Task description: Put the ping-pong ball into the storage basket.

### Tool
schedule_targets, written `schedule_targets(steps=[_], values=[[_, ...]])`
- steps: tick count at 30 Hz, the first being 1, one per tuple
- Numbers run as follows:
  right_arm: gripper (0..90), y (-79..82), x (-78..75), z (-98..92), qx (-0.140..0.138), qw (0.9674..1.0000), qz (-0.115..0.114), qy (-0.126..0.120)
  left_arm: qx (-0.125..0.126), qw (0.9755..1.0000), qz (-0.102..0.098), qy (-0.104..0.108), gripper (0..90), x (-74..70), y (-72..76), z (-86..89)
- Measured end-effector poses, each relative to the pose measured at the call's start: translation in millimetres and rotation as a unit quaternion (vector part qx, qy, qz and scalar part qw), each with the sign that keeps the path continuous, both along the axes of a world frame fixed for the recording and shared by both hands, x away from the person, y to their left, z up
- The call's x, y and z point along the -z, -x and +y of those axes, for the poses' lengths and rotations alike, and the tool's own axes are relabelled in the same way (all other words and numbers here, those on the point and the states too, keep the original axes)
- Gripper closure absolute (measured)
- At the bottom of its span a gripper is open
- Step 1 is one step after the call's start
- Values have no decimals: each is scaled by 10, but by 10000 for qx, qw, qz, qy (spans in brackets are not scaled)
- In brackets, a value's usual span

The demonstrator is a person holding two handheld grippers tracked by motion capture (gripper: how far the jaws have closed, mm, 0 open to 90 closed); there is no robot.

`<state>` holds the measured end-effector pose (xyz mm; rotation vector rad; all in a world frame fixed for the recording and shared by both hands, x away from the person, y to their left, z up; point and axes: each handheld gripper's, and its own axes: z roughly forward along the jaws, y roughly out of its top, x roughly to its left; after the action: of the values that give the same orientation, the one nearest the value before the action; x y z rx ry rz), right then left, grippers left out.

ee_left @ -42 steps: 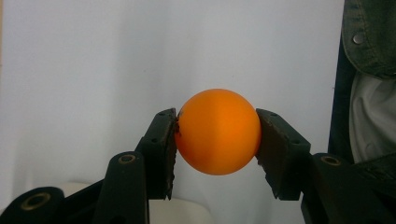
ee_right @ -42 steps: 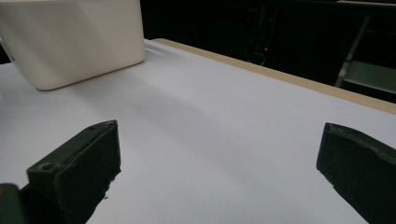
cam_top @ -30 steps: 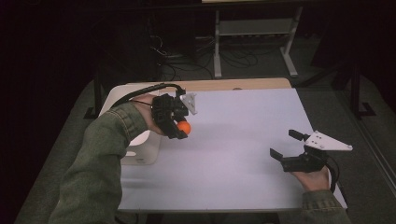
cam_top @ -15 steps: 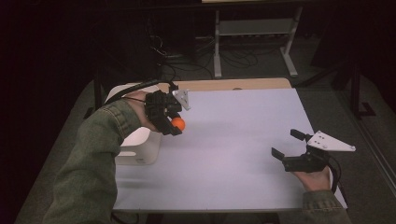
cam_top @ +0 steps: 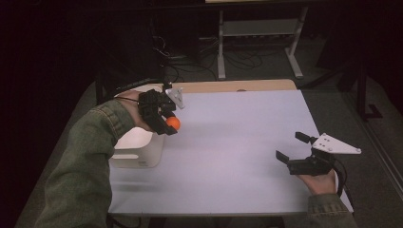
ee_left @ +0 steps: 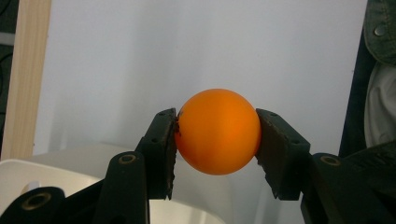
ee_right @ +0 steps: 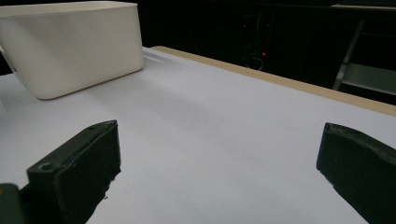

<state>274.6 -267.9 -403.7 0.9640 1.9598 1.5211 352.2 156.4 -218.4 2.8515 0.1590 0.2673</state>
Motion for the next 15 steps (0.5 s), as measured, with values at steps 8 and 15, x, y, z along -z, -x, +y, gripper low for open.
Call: schedule_targets(steps=[8,15], values=[[0,-2,6,2,-5,10000,24,19,-140,9999,4,0,505,-3,-46,99],[0,-11,14,7,-33,10000,54,10,-235,9997,-41,-13,504,-31,-39,167]])
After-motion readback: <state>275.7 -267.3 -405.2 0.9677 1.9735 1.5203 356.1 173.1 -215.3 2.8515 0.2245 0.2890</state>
